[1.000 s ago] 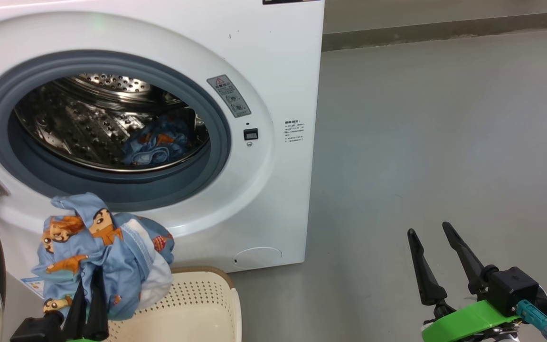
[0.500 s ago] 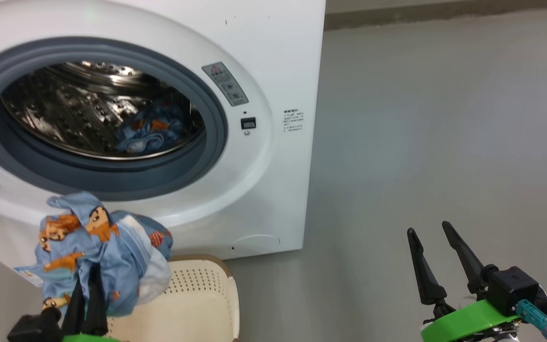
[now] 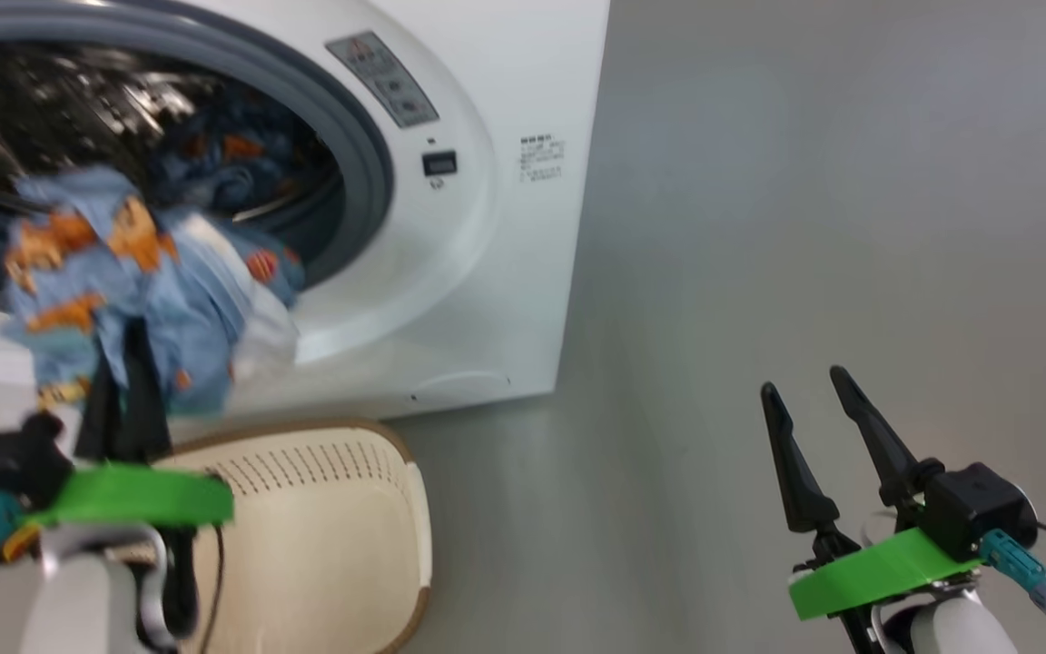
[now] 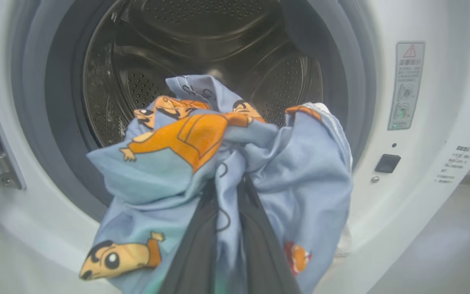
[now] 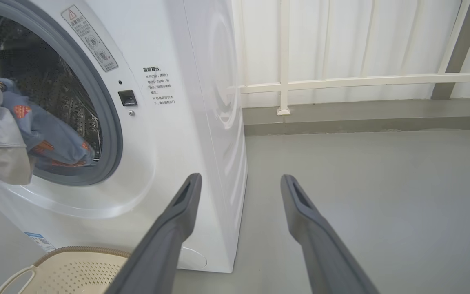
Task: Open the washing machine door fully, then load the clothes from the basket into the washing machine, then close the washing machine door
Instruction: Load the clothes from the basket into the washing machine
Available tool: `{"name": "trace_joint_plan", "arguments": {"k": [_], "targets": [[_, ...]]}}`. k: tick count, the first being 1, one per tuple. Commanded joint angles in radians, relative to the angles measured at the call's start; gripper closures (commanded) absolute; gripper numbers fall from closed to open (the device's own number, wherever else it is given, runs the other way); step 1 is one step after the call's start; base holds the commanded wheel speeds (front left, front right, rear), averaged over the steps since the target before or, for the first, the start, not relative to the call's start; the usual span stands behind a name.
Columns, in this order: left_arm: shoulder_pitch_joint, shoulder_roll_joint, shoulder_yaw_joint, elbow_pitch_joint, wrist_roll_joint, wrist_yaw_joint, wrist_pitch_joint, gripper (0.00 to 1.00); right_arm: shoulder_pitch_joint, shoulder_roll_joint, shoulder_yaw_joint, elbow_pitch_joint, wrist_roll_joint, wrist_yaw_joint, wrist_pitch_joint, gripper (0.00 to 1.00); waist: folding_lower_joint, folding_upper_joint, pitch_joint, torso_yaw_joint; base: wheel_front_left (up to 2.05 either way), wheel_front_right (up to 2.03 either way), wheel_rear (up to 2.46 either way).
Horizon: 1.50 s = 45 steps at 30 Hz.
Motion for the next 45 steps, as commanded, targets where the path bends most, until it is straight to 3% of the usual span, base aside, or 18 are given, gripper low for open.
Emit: {"name": "trace_joint_plan", "arguments": {"k": [1,11,20,29,37,45], "targets": [[-0.067,0.021,0.044,-0.01,0.012,-0.006,-0.009,1.0,-0.033,0.001,0.031,-0.027,-0.004,0.002,-0.005,0.0,-0.0001,0.0,0.093,-0.033,0.0,0.0,0.0],[-0.316,0.068,0.1,0.104,0.046,-0.033,-0.009,1.0,-0.1,0.001,0.064,-0.033,0.004,0.002,-0.005,0.0,-0.0001,0.0,0.254,-0.067,0.0,0.0,0.0],[-0.532,0.156,0.075,0.299,0.055,-0.045,-0.008,1.0,-0.144,0.001,0.087,-0.035,0.023,0.002,-0.005,0.0,-0.0001,0.0,0.356,-0.085,0.0,0.0,0.0],[-0.76,0.247,0.029,0.495,0.036,-0.048,0.121,1.0,-0.155,0.002,0.096,-0.026,0.03,0.002,-0.005,0.0,-0.0001,0.0,0.407,-0.099,0.0,0.0,0.0],[-0.935,0.273,-0.023,0.634,0.02,-0.048,0.225,1.0,-0.157,0.002,0.106,-0.034,0.04,0.002,-0.005,0.0,-0.0001,0.0,0.463,-0.109,0.0,0.0,0.0],[-1.085,0.282,-0.065,0.674,0.049,-0.042,0.102,1.0,-0.172,0.002,0.131,-0.031,0.065,0.002,-0.005,0.0,-0.0001,0.0,0.56,-0.124,0.0,0.0,0.0]]}}
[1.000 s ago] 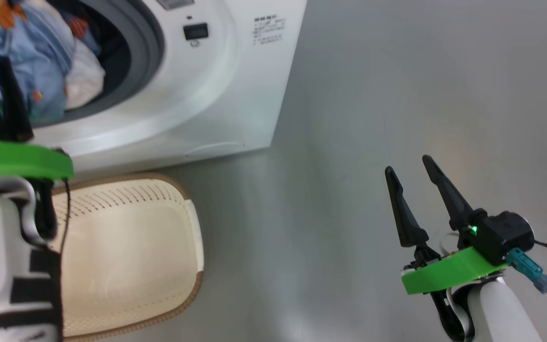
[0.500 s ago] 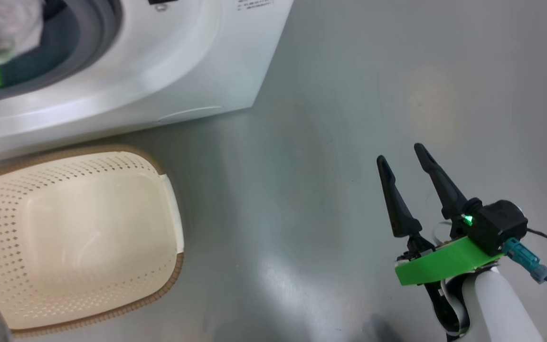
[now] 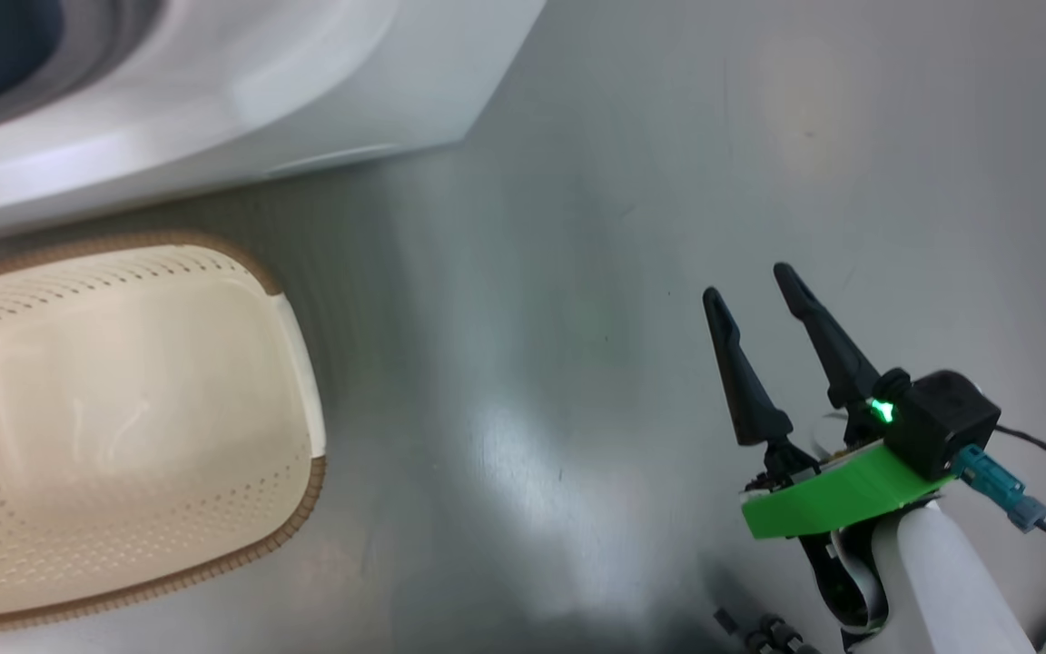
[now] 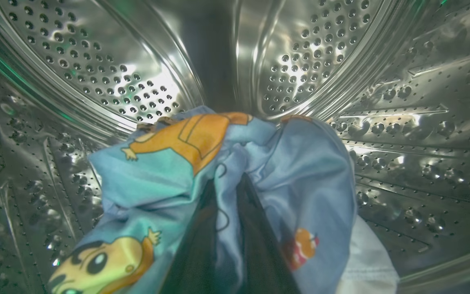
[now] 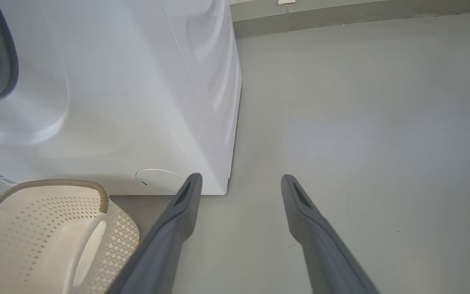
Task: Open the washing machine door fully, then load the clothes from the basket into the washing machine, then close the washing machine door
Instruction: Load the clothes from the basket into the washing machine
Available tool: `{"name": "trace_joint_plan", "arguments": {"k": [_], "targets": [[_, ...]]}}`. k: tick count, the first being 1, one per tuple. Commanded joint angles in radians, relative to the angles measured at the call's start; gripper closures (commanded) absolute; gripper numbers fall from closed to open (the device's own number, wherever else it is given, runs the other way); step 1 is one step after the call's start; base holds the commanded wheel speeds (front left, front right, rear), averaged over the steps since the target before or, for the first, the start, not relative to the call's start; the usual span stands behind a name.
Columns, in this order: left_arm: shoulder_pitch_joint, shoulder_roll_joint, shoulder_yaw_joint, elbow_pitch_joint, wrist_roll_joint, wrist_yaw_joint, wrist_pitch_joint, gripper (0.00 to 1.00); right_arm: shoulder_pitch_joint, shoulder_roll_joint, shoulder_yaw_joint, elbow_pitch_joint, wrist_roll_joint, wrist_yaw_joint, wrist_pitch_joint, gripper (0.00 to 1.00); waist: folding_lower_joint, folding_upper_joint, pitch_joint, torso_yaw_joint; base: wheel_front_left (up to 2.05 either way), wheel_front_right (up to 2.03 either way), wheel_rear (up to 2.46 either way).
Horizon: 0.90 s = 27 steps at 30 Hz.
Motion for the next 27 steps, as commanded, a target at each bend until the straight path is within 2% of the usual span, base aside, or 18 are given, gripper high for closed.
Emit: {"name": "trace_joint_plan", "arguments": {"k": [1,7,13,22,23,24,25,27], "targets": [[-0.016,0.059,0.001,-0.018,0.015,0.004,-0.025,1.0,0.008,0.002,0.027,-0.022,0.012,0.002,-0.005,0.0,0.0,-0.0001,0.037,-0.013,0.0,0.0,0.0],[-0.036,0.077,-0.014,-0.065,0.041,0.005,-0.107,1.0,0.003,0.002,0.026,-0.028,0.023,0.002,-0.005,0.0,0.0,-0.0001,0.065,-0.021,0.0,0.0,0.0],[0.004,0.093,0.018,-0.289,0.049,0.001,-0.109,1.0,-0.013,0.002,0.036,-0.03,0.032,0.002,-0.005,0.0,0.0,-0.0001,0.086,-0.026,0.0,0.0,0.0],[0.064,0.08,0.042,-0.311,0.044,-0.002,-0.109,1.0,-0.013,0.002,0.039,-0.016,0.034,0.002,-0.005,0.0,0.0,-0.0001,0.08,-0.024,0.0,0.0,0.0],[0.068,0.079,0.044,-0.303,0.041,-0.002,-0.109,0.8,-0.013,0.002,0.038,-0.015,0.034,0.002,-0.005,0.0,0.0,-0.0001,0.078,-0.023,0.0,0.0,0.0],[0.068,0.079,0.042,-0.299,0.042,-0.002,-0.109,0.22,-0.012,0.002,0.037,-0.015,0.034,0.002,-0.005,0.0,0.0,-0.0001,0.076,-0.022,0.0,0.0,0.0],[0.069,0.078,0.043,-0.295,0.039,-0.002,-0.109,0.0,-0.012,0.002,0.037,-0.014,0.034,0.002,-0.005,0.0,0.0,-0.0001,0.075,-0.02,0.0,0.0,0.0],[0.069,0.075,0.046,-0.277,0.033,-0.002,-0.109,0.0,-0.012,0.002,0.035,-0.012,0.033,0.002,-0.005,0.0,0.0,-0.0001,0.07,-0.017,0.0,0.0,0.0]]}}
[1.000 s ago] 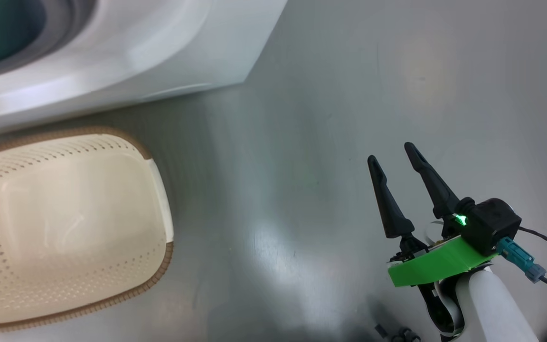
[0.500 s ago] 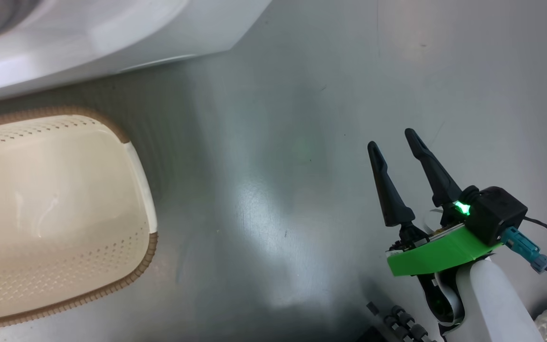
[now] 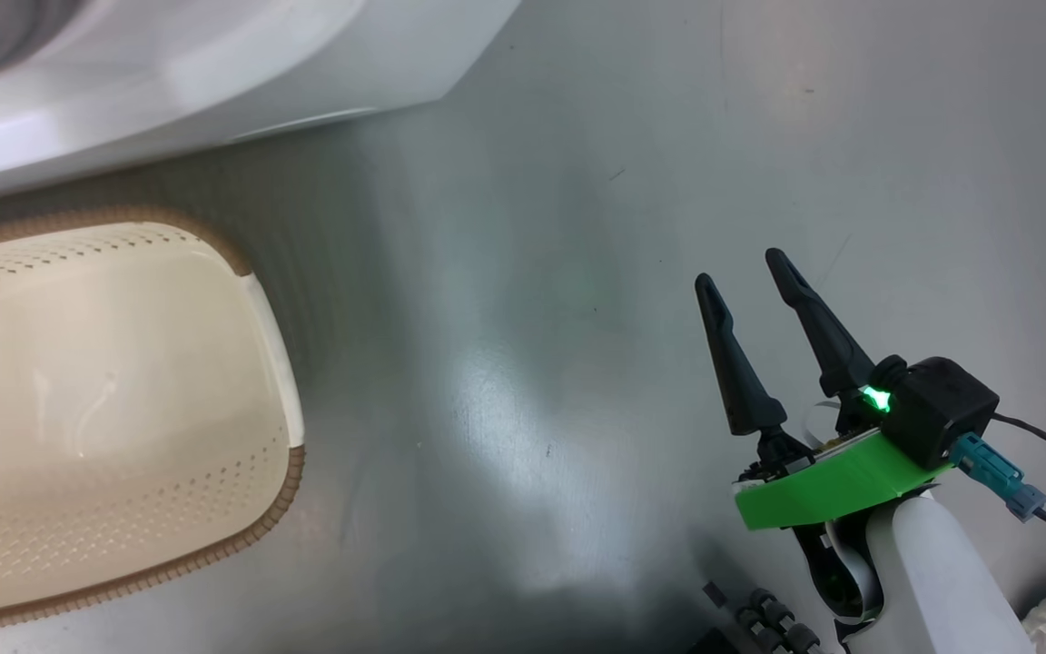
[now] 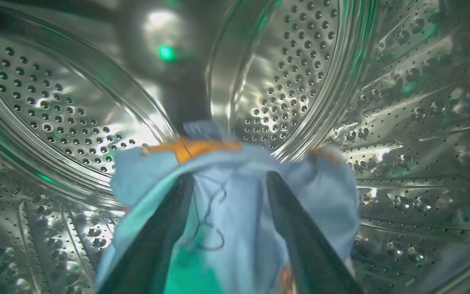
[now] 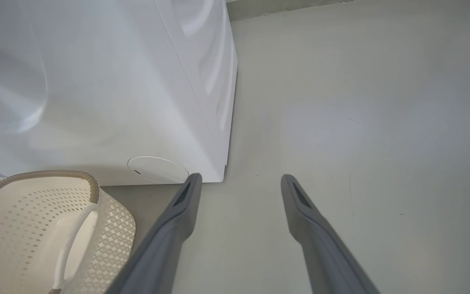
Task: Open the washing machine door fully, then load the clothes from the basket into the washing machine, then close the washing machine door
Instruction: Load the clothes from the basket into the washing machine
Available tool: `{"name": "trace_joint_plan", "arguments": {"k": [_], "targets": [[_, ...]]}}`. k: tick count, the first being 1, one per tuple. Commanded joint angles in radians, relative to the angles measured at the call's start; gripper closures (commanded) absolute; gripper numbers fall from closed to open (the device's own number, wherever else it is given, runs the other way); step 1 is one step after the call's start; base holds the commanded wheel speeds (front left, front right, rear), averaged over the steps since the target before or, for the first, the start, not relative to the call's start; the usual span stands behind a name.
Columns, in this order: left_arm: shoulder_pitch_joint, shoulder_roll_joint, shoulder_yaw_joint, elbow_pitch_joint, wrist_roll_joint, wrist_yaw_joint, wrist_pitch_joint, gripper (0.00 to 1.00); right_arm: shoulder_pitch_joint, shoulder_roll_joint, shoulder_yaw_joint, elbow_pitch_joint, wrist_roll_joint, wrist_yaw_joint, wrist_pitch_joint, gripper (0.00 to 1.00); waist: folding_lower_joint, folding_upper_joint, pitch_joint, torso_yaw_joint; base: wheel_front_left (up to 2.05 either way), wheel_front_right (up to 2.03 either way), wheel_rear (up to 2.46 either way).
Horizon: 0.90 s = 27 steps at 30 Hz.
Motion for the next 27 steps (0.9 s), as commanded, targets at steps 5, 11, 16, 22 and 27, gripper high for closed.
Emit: {"name": "trace_joint_plan", "arguments": {"k": [5,11,16,22,27], "targets": [[0.026,0.026,0.024,0.008,-0.013,-0.002,-0.005,0.0,0.009,0.002,0.012,-0.01,0.006,0.002,-0.005,0.0,0.0,-0.0001,-0.022,0.013,0.0,0.0,0.0],[0.042,0.005,0.012,0.099,-0.026,-0.002,-0.005,0.0,0.013,0.002,0.004,-0.004,-0.005,0.002,-0.005,0.0,0.0,-0.0001,-0.063,0.035,0.0,0.0,0.0],[0.031,-0.013,-0.009,0.231,-0.061,-0.003,0.001,0.0,0.016,0.002,0.0,0.003,-0.015,0.002,-0.005,0.0,0.0,-0.0001,-0.1,0.058,0.0,0.0,0.0],[0.01,-0.027,-0.03,0.347,-0.098,-0.003,0.053,0.0,0.024,0.002,0.0,0.015,-0.024,0.002,-0.005,0.0,0.0,-0.0001,-0.141,0.078,0.0,0.0,0.0],[0.005,-0.033,-0.051,0.404,-0.119,-0.003,0.073,0.0,0.026,0.002,-0.002,0.019,-0.029,0.002,-0.005,0.0,0.0,-0.0001,-0.168,0.087,0.0,0.0,0.0]]}}
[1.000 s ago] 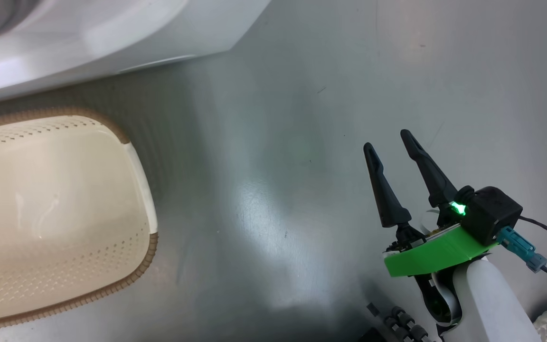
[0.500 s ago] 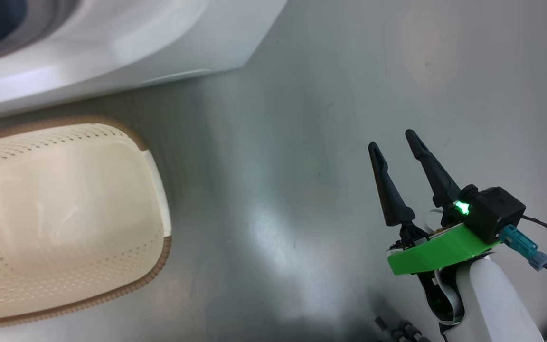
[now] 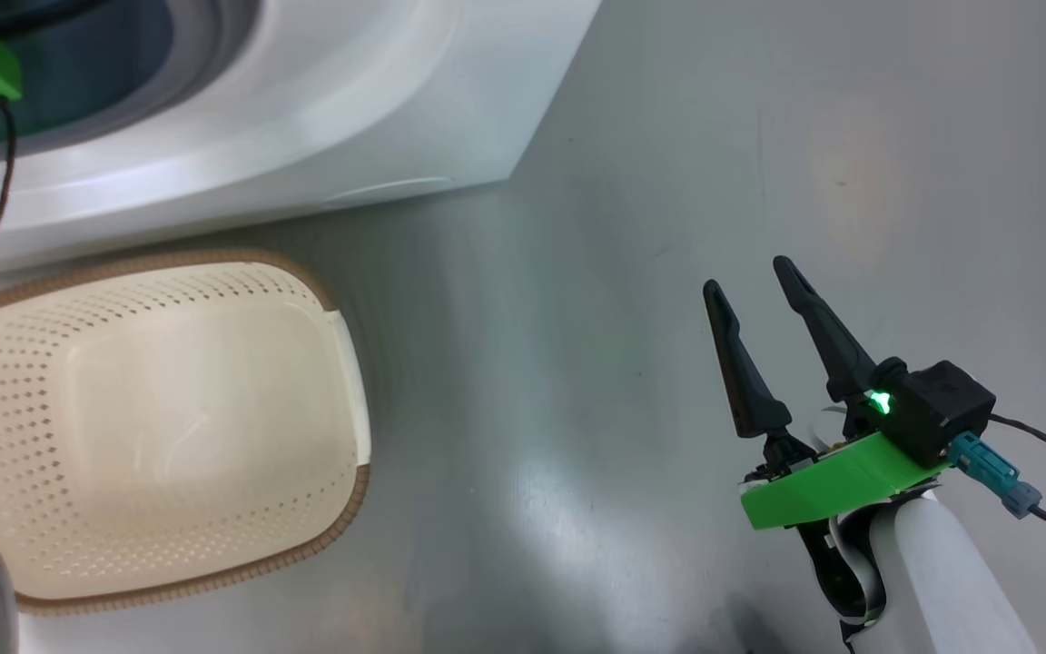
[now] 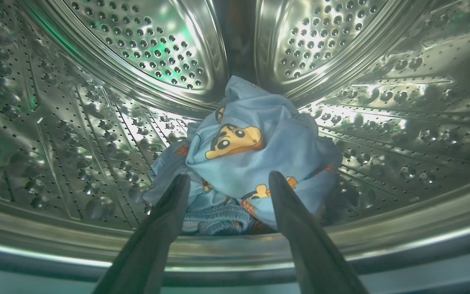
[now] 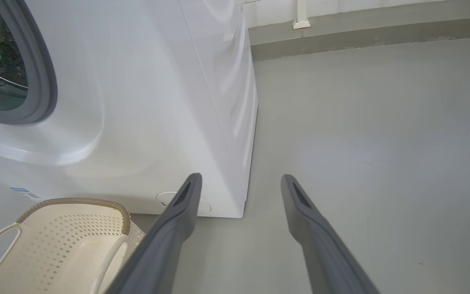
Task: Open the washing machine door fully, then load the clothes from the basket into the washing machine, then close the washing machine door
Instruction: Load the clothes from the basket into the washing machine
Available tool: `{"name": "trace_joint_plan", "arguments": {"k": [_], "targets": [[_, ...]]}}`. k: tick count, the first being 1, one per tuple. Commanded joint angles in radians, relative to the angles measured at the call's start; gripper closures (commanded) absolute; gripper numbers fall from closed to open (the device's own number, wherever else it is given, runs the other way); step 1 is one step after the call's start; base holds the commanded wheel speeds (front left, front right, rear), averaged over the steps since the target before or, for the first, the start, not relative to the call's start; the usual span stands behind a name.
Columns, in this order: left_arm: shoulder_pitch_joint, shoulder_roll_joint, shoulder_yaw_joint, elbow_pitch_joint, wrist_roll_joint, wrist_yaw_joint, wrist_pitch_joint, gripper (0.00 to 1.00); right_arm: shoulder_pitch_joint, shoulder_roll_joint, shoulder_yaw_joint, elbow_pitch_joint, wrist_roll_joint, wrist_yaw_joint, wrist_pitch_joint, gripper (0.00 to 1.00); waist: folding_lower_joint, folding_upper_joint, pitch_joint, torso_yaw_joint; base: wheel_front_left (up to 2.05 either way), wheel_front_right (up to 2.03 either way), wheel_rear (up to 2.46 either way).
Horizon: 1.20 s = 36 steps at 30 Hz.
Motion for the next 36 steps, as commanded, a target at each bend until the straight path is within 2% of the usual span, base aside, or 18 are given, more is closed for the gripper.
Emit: {"name": "trace_joint_plan", "arguments": {"k": [1,14,19,25,36], "targets": [[-0.006,0.039,-0.002,-0.005,-0.014,-0.003,0.007,0.0,0.031,0.003,0.018,-0.017,-0.008,0.002,-0.005,0.0,0.0,0.0,-0.02,0.01,0.0,0.0,0.0],[0.081,0.014,-0.045,0.034,-0.068,-0.003,-0.043,0.0,0.045,0.003,0.005,-0.001,-0.013,0.002,-0.005,0.0,0.0,0.0,-0.118,0.031,0.0,0.0,0.0],[0.165,0.001,-0.058,-0.004,-0.108,-0.003,-0.067,0.0,0.058,0.003,0.005,0.011,-0.012,0.002,-0.005,0.0,0.0,0.0,-0.172,0.039,0.0,0.0,0.0],[0.291,0.001,-0.05,-0.116,-0.125,-0.003,-0.075,0.0,0.078,0.001,0.003,0.025,-0.013,0.002,-0.005,0.0,0.0,0.0,-0.24,0.049,0.0,0.0,0.0],[0.609,-0.047,0.039,-0.456,-0.072,0.014,-0.075,0.0,0.124,0.0,-0.001,0.047,-0.009,0.002,-0.005,0.0,0.0,0.0,-0.383,0.06,0.0,0.0,0.0]]}}
